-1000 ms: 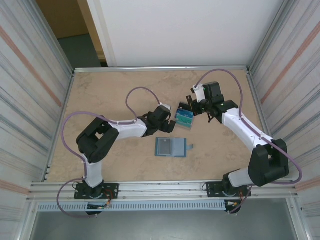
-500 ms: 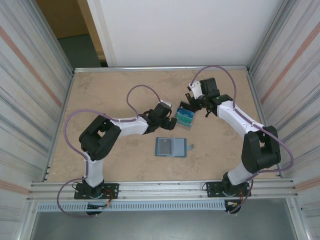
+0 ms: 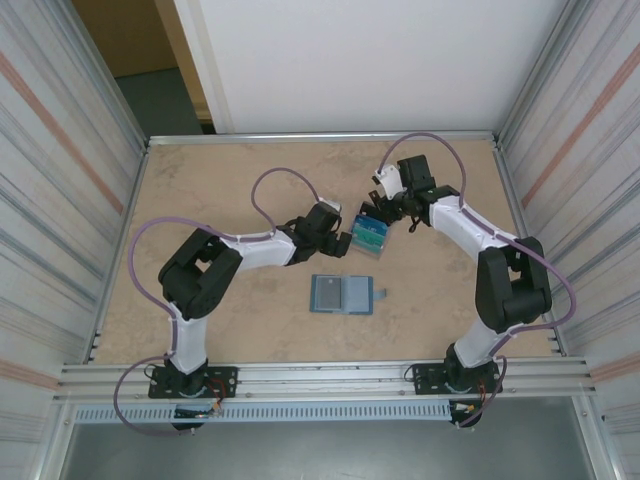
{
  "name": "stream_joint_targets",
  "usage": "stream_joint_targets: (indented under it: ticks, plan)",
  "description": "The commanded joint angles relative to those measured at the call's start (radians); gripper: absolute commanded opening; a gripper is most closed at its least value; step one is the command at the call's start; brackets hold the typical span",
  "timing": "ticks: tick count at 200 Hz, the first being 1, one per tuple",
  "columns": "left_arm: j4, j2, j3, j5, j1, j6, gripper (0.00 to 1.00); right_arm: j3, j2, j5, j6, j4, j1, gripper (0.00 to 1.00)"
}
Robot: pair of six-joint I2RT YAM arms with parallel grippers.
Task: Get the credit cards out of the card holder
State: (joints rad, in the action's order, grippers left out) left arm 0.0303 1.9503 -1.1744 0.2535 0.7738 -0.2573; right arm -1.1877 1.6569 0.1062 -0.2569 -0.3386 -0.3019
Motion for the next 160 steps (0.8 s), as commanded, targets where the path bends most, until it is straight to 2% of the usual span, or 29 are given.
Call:
stream_joint_targets:
  ticks: [1, 103, 160]
  plan:
    - [-0.007, -0.02, -0.016, 0.005, -0.005, 0.01, 0.99, -0.036, 0.025, 0.028, -0.031, -0.037, 0.01, 0.0]
    - [-0.009, -0.144, 0.061, 0.038, -0.009, 0.016, 0.99, -0.136, 0.123, 0.086, -0.057, -0.174, 0.012, 0.0]
    - [-0.012, -0.23, 0.105, 0.078, -0.011, 0.027, 0.99, -0.18, 0.142, 0.07, -0.083, -0.24, 0.012, 0.0]
